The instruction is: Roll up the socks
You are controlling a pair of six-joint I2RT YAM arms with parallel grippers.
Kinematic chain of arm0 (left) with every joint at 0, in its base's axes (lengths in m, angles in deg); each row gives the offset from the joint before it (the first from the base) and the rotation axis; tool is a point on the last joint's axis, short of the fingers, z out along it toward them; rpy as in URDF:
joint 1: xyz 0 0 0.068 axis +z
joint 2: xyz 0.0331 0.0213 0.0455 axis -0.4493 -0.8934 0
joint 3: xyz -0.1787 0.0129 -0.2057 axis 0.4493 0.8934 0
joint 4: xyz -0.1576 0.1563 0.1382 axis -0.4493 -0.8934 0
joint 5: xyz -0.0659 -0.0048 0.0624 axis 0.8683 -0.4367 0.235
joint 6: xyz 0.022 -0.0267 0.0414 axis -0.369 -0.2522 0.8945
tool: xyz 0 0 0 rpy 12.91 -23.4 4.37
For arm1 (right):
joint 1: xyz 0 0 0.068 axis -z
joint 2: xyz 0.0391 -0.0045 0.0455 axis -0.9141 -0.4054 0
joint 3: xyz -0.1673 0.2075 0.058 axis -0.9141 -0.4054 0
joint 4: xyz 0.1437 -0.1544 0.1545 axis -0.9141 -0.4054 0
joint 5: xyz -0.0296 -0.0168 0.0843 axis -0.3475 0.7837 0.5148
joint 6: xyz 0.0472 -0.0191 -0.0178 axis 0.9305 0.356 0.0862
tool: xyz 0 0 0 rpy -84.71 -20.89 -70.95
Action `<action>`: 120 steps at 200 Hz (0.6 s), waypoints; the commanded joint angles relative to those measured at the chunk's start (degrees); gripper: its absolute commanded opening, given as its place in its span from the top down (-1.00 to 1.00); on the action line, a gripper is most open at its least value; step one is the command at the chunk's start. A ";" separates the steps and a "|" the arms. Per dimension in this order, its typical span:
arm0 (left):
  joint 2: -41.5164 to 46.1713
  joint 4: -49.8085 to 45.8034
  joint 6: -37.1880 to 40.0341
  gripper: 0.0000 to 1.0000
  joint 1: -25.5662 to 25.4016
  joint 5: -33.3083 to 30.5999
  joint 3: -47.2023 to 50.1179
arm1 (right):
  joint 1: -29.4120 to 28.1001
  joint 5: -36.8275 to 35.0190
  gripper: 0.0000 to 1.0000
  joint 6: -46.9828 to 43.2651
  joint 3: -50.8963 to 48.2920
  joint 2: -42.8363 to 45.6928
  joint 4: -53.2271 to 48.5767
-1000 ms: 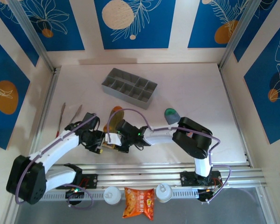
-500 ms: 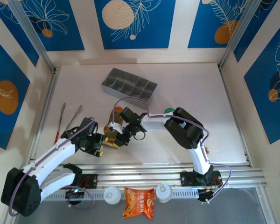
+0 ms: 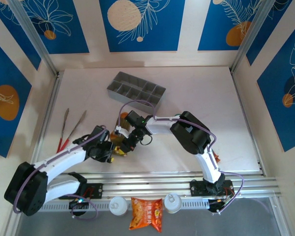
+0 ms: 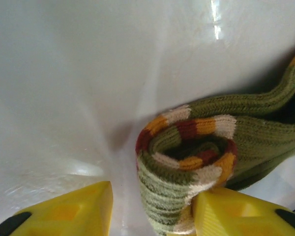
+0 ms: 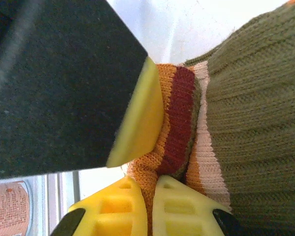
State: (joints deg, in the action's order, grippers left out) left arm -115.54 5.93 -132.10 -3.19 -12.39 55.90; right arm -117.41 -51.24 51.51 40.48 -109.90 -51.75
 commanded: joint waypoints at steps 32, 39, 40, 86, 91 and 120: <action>-3.88 -0.58 -3.78 0.00 -1.02 -3.70 2.87 | -0.25 -4.32 1.00 1.02 -1.16 -4.05 -8.09; -2.06 -1.00 -4.37 -0.11 -1.19 -4.58 3.00 | -0.15 -4.46 1.00 1.02 -1.24 -4.13 -8.20; -1.78 -1.11 -4.45 -0.12 -1.25 -4.75 3.03 | -0.08 -4.49 1.00 1.02 -1.22 -4.13 -8.25; 11.09 -6.52 -7.68 -0.32 -1.85 -6.86 2.78 | 0.62 -4.33 1.00 1.19 -1.55 -3.98 -8.64; 11.25 -5.99 -7.74 -0.31 -1.90 -6.26 3.33 | 0.66 -4.33 1.00 1.19 -1.57 -3.98 -8.65; 10.11 -2.87 -8.10 -0.28 -2.10 -5.21 5.12 | 0.79 -4.00 1.00 1.29 -1.43 -4.42 -8.91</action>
State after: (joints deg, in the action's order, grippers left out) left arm -104.54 7.24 -135.05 -4.59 -17.33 59.02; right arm -116.96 -50.65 51.85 40.83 -110.23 -52.69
